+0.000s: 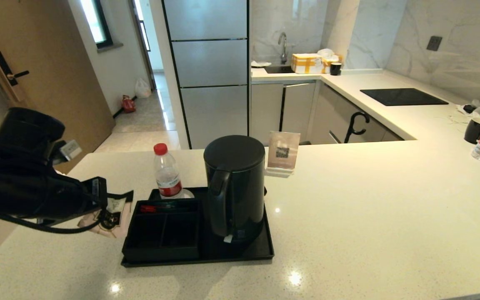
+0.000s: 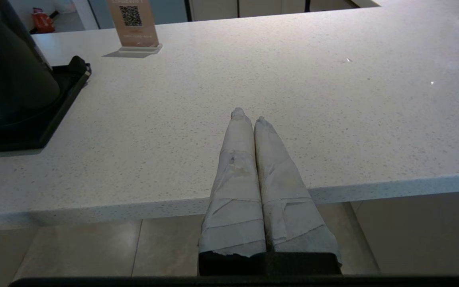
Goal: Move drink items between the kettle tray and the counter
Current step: Return the tea bag to its original position
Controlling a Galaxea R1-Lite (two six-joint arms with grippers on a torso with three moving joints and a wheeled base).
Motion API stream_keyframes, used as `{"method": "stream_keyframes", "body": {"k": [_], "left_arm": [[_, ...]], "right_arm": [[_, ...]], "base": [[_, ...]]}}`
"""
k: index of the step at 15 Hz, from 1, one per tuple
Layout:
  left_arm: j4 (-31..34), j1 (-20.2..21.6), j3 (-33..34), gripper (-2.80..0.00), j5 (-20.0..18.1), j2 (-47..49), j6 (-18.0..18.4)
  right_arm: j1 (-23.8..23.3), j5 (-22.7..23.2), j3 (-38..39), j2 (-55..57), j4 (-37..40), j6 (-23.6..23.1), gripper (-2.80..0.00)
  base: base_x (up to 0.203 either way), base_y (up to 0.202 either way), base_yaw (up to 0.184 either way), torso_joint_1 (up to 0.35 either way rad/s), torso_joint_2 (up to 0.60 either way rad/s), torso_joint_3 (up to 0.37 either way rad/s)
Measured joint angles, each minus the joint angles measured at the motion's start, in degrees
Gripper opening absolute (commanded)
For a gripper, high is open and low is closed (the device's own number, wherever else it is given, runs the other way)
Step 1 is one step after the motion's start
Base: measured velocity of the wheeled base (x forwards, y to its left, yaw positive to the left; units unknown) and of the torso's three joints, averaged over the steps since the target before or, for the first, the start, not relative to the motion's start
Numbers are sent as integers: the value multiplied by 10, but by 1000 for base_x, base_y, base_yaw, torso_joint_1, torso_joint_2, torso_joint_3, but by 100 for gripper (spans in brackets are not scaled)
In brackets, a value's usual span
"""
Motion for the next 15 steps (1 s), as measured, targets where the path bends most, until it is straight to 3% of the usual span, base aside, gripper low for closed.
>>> {"method": "stream_keyframes", "body": {"k": [2, 5, 10, 12, 15], "left_arm": [[4, -34, 11, -280, 25, -2, 35], [-1, -89, 29, -280, 100, 5, 63], [-9, -131, 34, -280, 214, 37, 57], [-29, -137, 34, -280, 280, 61, 48], [-44, -140, 34, -280, 313, 83, 43]], "right_arm": [[0, 0, 0, 0, 0, 0, -280], [0, 0, 0, 0, 0, 0, -280], [0, 0, 0, 0, 0, 0, -280], [0, 0, 0, 0, 0, 0, -280], [0, 0, 0, 0, 0, 0, -280]], "base": [[0, 0, 0, 0, 0, 0], [0, 0, 0, 0, 0, 0], [0, 0, 0, 0, 0, 0], [0, 0, 0, 0, 0, 0], [0, 0, 0, 0, 0, 0]]}}
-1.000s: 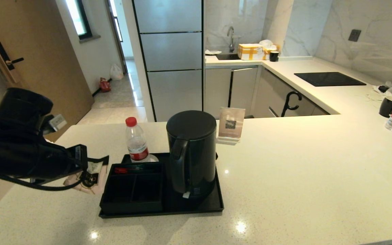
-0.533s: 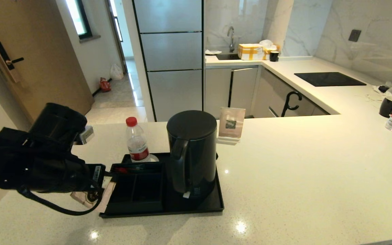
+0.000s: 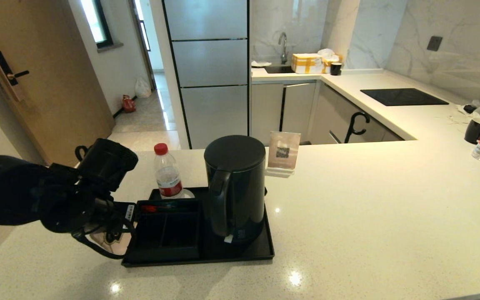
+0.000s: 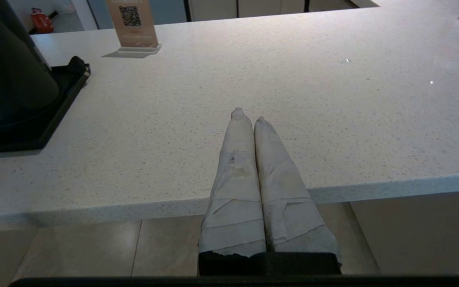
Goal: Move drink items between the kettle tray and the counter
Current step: Return the tea bag to its original position
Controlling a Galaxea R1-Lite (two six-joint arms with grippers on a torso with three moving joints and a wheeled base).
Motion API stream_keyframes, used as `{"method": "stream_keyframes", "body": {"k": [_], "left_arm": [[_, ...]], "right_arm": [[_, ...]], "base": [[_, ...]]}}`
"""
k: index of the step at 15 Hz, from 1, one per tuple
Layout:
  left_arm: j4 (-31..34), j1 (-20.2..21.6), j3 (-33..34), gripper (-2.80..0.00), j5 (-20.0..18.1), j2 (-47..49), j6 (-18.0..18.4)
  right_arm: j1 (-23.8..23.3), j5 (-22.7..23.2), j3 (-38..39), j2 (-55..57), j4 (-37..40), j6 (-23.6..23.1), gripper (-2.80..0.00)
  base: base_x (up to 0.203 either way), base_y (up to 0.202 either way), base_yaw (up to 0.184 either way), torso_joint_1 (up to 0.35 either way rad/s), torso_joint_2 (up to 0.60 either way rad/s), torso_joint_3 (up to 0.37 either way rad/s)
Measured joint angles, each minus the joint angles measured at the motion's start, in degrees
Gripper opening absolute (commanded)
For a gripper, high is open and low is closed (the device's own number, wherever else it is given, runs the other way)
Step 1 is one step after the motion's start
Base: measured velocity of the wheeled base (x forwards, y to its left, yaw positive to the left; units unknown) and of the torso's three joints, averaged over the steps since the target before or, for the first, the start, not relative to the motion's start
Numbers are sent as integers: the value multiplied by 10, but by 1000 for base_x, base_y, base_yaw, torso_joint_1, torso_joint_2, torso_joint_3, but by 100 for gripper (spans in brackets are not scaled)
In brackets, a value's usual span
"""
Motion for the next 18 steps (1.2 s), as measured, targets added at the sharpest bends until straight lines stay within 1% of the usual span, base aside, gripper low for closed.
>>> {"method": "stream_keyframes", "body": {"k": [2, 4, 6, 9, 11, 12, 18], "left_arm": [[-41, -4, -3, -280, 26, 30, -10], [-86, -14, -9, -280, 40, 66, -24], [-121, -26, -17, -280, 54, 97, -22], [-128, -38, -25, -280, 70, 126, -22], [-130, -55, -27, -280, 100, 146, -28], [-131, -60, -27, -280, 105, 152, -29], [-132, -70, -13, -280, 104, 149, -30]], "right_arm": [[0, 0, 0, 0, 0, 0, -280], [0, 0, 0, 0, 0, 0, -280], [0, 0, 0, 0, 0, 0, -280], [0, 0, 0, 0, 0, 0, -280], [0, 0, 0, 0, 0, 0, -280], [0, 0, 0, 0, 0, 0, -280], [0, 0, 0, 0, 0, 0, -280]], "base": [[0, 0, 0, 0, 0, 0], [0, 0, 0, 0, 0, 0], [0, 0, 0, 0, 0, 0], [0, 0, 0, 0, 0, 0], [0, 0, 0, 0, 0, 0], [0, 0, 0, 0, 0, 0], [0, 0, 0, 0, 0, 0]]}}
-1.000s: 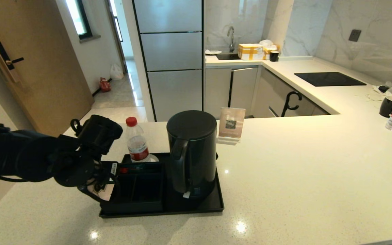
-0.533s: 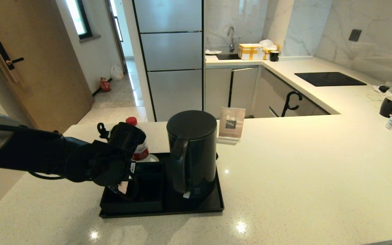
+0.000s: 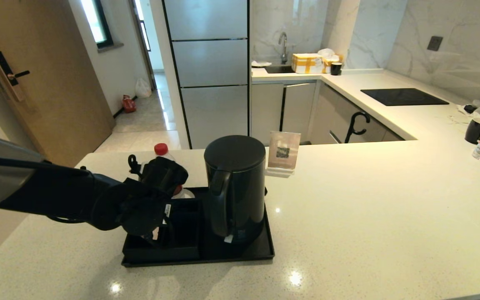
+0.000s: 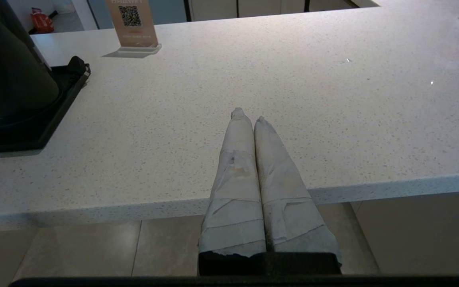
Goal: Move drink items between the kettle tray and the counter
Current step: Return the tea bag to its original position
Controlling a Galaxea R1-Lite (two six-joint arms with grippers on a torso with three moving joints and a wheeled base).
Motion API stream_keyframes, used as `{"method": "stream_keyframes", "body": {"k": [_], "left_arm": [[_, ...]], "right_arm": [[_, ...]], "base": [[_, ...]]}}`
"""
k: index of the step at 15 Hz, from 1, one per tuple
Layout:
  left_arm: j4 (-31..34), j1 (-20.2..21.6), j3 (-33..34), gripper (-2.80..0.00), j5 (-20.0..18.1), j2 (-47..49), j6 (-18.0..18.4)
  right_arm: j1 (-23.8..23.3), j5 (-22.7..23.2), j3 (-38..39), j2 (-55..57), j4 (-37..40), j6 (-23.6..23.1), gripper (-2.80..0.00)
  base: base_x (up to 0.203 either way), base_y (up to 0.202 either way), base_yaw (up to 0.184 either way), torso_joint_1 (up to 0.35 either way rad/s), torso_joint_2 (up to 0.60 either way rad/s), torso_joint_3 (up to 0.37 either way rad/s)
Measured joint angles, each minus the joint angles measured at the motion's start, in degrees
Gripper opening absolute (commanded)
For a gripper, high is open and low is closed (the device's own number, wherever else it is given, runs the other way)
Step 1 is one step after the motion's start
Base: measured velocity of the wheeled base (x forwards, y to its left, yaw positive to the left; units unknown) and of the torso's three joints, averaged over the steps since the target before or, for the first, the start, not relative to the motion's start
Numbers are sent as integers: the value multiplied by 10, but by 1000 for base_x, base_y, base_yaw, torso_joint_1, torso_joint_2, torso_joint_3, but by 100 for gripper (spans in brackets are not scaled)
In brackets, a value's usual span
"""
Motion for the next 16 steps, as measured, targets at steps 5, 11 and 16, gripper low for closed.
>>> {"method": "stream_keyframes", "body": {"k": [5, 11, 16], "left_arm": [[4, -1, 5, -280, -4, -12, -2], [3, -1, 9, -280, -2, -16, -17], [2, -1, 8, -280, -2, -17, -18]], "right_arm": [[0, 0, 0, 0, 1, 0, -280], [0, 0, 0, 0, 1, 0, -280], [0, 0, 0, 0, 0, 0, -280]], "base": [[0, 0, 0, 0, 0, 0], [0, 0, 0, 0, 0, 0], [0, 0, 0, 0, 0, 0]]}}
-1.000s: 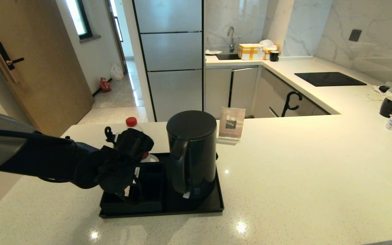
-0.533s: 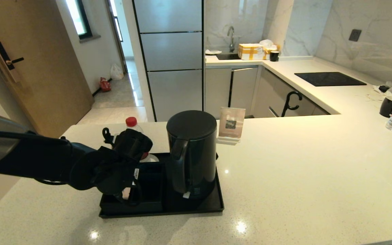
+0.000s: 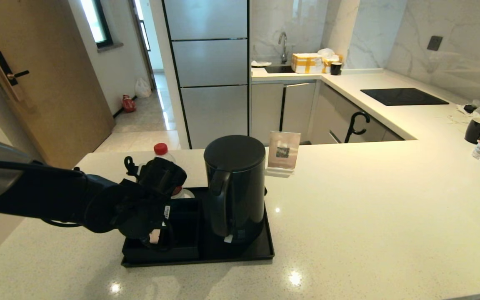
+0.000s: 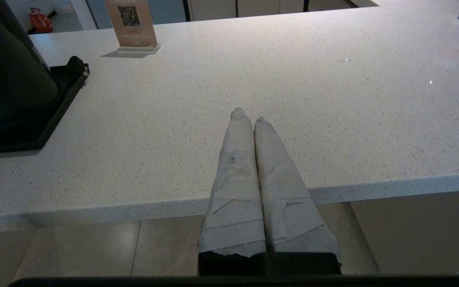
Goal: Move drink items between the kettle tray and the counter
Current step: Return the tea bag to its original position
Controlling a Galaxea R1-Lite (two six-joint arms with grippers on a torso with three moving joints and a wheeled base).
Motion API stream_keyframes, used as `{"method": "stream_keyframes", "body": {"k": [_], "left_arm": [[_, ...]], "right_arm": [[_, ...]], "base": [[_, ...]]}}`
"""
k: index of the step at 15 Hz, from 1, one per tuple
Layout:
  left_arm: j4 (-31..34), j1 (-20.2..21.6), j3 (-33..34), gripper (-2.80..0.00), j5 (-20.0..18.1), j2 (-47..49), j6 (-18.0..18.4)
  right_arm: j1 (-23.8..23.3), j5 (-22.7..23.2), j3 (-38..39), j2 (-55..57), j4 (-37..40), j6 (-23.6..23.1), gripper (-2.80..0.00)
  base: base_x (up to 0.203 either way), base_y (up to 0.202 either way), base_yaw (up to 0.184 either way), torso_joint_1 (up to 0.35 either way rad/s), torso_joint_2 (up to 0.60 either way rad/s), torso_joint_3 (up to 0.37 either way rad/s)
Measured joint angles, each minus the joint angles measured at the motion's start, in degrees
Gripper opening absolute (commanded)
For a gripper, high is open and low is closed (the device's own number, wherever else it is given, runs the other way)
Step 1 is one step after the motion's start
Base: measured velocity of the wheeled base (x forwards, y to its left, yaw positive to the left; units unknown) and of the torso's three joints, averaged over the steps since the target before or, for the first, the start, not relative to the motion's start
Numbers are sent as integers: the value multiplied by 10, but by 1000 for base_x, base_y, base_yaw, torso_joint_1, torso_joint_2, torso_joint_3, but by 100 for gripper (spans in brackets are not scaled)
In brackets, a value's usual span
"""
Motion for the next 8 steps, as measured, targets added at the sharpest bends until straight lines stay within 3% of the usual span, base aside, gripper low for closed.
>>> {"method": "stream_keyframes", "body": {"k": [1, 8], "left_arm": [[0, 0, 0, 0, 0, 0, 0], [-1, 0, -3, 0, 2, -4, -7]], "right_arm": [[0, 0, 0, 0, 0, 0, -280], [0, 0, 0, 0, 0, 0, -280]], "base": [[0, 0, 0, 0, 0, 0], [0, 0, 0, 0, 0, 0]]}}
